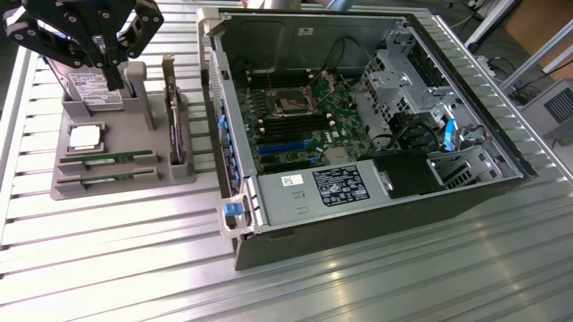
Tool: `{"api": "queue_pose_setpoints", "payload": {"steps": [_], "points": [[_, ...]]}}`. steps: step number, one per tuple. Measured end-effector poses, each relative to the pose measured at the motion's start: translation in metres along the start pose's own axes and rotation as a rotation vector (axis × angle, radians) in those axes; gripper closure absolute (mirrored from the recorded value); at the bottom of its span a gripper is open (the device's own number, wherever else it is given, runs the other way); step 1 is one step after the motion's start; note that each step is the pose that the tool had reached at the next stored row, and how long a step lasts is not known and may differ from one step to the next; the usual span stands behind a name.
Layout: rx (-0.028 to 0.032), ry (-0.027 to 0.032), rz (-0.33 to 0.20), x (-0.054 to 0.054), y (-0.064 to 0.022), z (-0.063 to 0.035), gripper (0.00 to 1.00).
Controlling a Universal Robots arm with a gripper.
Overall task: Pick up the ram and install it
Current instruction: 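Pick up the ram and move it above insertion slot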
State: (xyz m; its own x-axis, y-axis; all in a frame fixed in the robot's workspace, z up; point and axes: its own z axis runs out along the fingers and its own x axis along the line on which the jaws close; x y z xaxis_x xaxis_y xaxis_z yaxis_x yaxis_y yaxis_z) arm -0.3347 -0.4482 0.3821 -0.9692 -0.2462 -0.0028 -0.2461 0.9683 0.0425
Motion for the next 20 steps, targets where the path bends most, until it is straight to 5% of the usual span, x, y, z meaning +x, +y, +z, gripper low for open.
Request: {"api": "queue_pose_setpoints", "payload": {"steps": [20], "points": [[-0.0002,0.0034,-0.079,0.0,0.0,0.0,0.89]]}}
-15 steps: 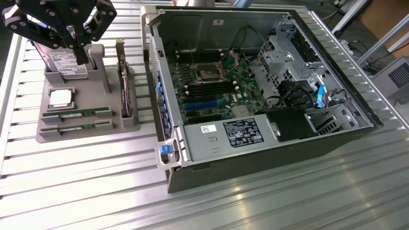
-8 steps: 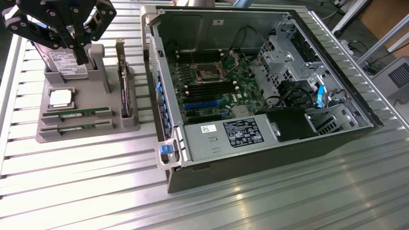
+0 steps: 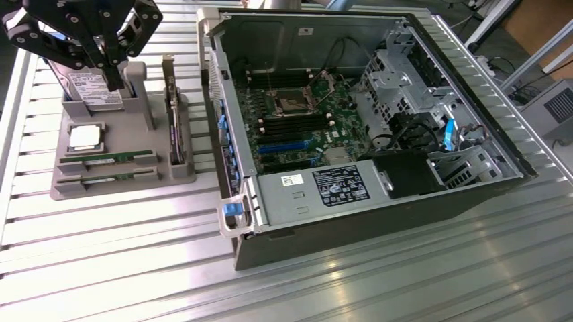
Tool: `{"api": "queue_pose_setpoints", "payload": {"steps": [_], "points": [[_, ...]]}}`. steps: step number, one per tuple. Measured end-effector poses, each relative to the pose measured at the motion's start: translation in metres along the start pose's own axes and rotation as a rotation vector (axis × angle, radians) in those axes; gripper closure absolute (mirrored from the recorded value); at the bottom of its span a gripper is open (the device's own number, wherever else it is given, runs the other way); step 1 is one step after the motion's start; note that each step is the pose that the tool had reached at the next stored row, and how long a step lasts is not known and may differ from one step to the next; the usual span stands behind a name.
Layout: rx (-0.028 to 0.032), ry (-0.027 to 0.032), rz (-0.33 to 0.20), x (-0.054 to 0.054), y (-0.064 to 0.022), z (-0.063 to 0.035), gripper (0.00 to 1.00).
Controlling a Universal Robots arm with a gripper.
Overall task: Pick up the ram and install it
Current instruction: 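Pick up the ram and move it above insertion slot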
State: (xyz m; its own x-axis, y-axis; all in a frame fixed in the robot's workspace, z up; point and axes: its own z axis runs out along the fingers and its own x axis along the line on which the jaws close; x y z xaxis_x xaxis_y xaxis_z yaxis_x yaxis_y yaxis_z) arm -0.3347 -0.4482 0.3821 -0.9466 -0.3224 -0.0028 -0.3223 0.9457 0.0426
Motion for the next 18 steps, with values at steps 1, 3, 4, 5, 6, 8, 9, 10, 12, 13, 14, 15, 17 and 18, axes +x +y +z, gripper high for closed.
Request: {"api": "queue_pose_setpoints", "payload": {"steps": [1,3,4,5,6,8,9,10,12,13,14,15,17,18], "points": [[0.0,0.0002,-0.005,0.0,0.0,0.0,0.89],[0.0,0.0006,-0.014,0.0,0.0,0.0,0.89],[-0.0001,0.0008,-0.018,0.0,0.0,0.0,0.89],[-0.0001,0.001,-0.023,0.0,0.0,0.0,0.89],[-0.0001,0.0011,-0.027,0.0,0.0,0.0,0.89],[-0.0001,0.0014,-0.034,0.0,0.0,0.0,0.89],[-0.0001,0.0016,-0.037,0.0,0.0,0.0,0.89],[-0.0001,0.0017,-0.041,0.0,0.0,0.0,0.89],[-0.0001,0.0021,-0.05,0.0,0.0,0.0,0.89],[-0.0002,0.0023,-0.055,0.0,0.0,0.0,0.89],[-0.0002,0.0026,-0.06,0.0,0.0,0.0,0.89],[-0.0002,0.0027,-0.064,0.0,0.0,0.0,0.89],[-0.0002,0.003,-0.071,0.0,0.0,0.0,0.89],[-0.0002,0.0032,-0.075,0.0,0.0,0.0,0.89]]}}
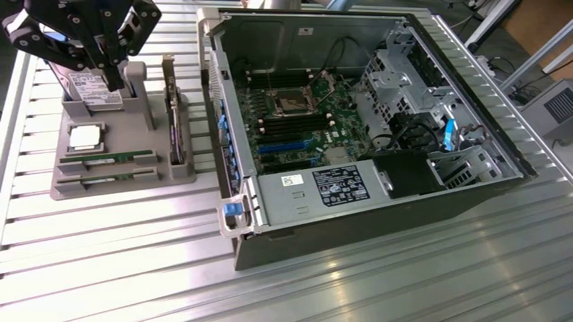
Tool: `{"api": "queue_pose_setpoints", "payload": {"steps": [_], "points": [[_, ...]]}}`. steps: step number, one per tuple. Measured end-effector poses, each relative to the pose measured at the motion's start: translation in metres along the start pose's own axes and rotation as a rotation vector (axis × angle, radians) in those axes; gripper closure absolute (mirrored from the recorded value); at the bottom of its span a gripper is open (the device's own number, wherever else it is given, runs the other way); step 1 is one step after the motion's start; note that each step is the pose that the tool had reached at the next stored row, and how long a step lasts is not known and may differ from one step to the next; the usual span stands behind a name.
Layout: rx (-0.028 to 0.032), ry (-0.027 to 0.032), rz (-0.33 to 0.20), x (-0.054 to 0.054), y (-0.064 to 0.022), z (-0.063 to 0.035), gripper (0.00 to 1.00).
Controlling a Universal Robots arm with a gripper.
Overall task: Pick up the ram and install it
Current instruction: 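Pick up the ram and move it above insertion slot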
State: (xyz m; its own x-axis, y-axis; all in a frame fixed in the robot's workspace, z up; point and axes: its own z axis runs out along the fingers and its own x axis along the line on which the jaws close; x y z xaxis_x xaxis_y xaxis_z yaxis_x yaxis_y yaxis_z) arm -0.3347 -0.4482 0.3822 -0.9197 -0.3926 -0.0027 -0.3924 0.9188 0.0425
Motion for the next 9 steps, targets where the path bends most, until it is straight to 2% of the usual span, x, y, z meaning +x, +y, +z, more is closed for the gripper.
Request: {"api": "queue_pose_setpoints", "payload": {"steps": [9], "points": [[-0.0002,0.0017,-0.042,0.0,0.0,0.0,0.89]]}}
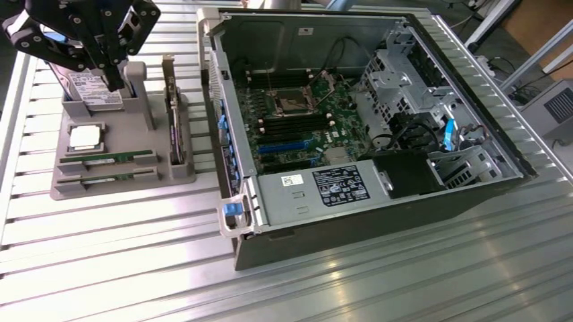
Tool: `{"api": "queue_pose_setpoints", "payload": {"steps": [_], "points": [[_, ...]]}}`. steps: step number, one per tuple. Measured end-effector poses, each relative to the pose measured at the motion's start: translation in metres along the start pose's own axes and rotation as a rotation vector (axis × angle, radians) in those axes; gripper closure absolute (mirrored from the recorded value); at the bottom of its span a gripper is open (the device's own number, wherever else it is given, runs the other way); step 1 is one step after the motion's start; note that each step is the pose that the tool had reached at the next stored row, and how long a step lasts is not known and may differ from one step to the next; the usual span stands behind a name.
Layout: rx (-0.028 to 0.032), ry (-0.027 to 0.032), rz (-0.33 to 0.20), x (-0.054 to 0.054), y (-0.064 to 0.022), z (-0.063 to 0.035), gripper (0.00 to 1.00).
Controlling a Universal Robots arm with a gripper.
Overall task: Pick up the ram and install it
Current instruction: 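Pick up the ram and move it above insertion slot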
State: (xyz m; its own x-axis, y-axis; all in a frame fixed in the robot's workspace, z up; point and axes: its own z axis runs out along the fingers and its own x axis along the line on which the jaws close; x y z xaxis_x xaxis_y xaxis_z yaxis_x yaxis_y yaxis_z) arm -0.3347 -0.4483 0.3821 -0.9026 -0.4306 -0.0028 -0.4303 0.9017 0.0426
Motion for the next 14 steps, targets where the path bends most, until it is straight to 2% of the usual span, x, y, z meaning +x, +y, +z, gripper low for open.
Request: {"api": "queue_pose_setpoints", "payload": {"steps": [14], "points": [[-0.0002,0.003,-0.069,0.0,0.0,0.0,0.89]]}}
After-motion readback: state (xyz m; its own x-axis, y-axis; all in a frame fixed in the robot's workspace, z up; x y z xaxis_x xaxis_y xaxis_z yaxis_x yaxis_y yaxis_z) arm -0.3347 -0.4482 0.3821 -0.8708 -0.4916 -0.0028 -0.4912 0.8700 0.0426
